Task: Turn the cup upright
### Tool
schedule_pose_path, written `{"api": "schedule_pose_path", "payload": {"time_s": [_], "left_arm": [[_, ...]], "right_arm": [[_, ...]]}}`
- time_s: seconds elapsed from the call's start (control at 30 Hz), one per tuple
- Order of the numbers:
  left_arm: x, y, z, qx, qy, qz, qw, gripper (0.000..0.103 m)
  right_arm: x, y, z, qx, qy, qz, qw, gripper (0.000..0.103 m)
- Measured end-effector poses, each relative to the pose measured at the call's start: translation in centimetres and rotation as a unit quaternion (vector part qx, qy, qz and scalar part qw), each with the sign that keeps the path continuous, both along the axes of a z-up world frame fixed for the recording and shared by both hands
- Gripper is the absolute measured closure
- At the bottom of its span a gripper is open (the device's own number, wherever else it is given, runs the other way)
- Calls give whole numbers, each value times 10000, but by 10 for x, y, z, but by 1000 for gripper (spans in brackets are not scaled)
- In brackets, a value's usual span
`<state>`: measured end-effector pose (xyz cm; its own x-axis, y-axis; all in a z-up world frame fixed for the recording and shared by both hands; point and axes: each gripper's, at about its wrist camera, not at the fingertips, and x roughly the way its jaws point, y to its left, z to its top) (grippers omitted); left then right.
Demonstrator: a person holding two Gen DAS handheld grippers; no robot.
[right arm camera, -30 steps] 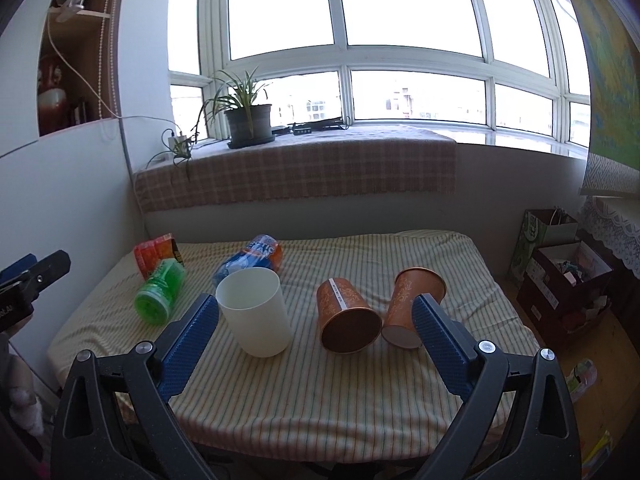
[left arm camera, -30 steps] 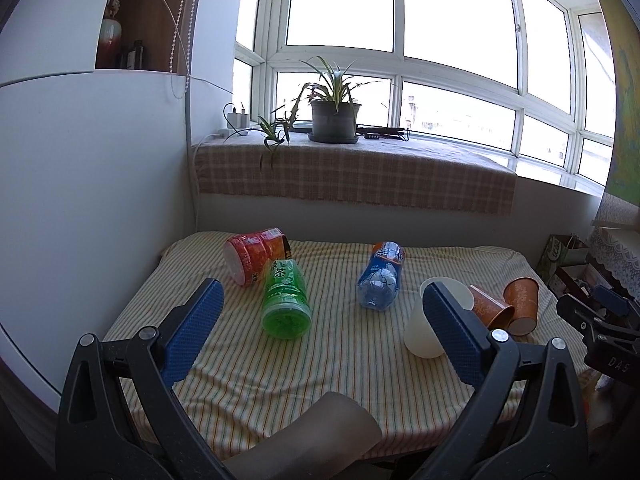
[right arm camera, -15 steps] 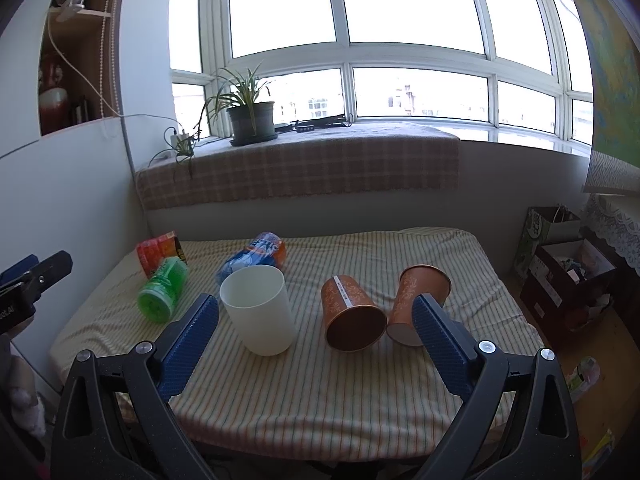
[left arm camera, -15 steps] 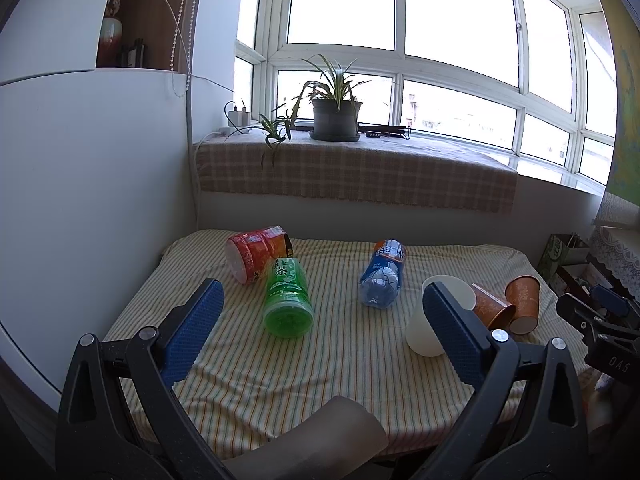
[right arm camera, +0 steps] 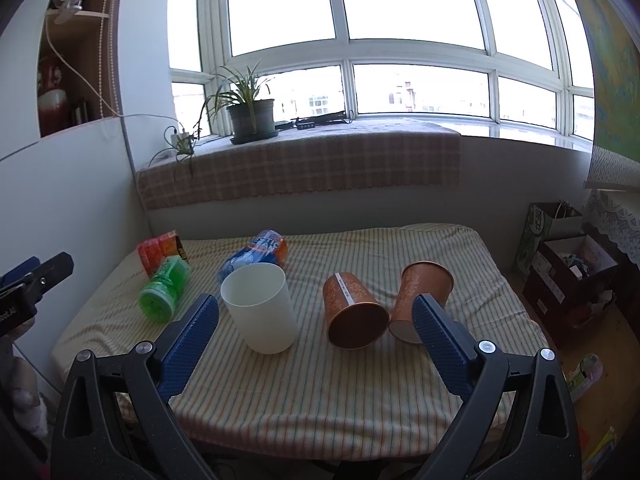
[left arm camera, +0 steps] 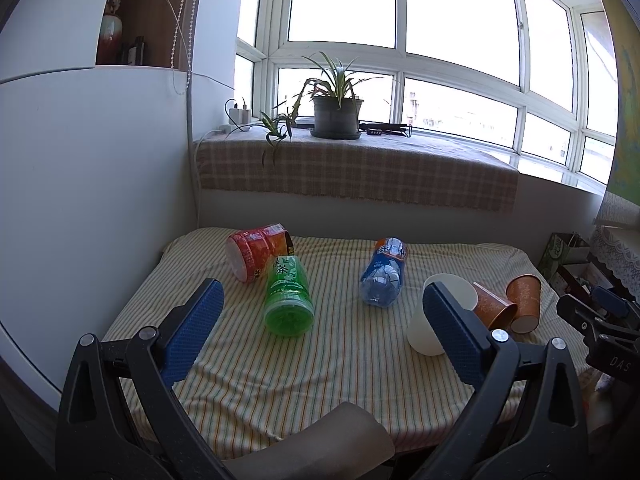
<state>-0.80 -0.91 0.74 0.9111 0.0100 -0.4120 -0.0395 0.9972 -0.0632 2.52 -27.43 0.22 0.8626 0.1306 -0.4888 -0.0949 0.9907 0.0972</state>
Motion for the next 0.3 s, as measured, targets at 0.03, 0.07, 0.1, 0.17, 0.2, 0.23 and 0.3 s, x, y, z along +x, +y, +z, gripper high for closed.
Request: {"api": "schedule_pose_path", "payload": {"time_s": [0.03, 0.07, 0.1, 0.17, 0.2, 0.23, 0.3], "left_arm": [[0, 0, 0, -1, -3, -1, 10000, 2], [0, 0, 0, 3, -3, 6, 10000, 2], [0, 0, 0, 6, -4, 15, 10000, 2], [-1, 1, -2, 7, -2, 18, 10000, 2], [-1, 1, -2, 10, 0, 22, 10000, 2], [-1, 1, -3, 11, -3, 32, 10000, 2], [-2, 3, -5, 16, -10, 59, 10000, 2]], "right_arm": [[0, 0, 0, 4, 6, 10, 10000, 6], [0, 0, 0, 3, 7, 16, 10000, 6], [0, 1, -1, 1, 8, 19, 10000, 6], [1, 1, -1, -2, 13, 30, 10000, 6], [1, 1, -1, -4, 14, 34, 10000, 6], [1, 1, -1, -5, 19, 39, 10000, 6], [2, 2, -1, -6, 30, 49, 10000, 6]]}}
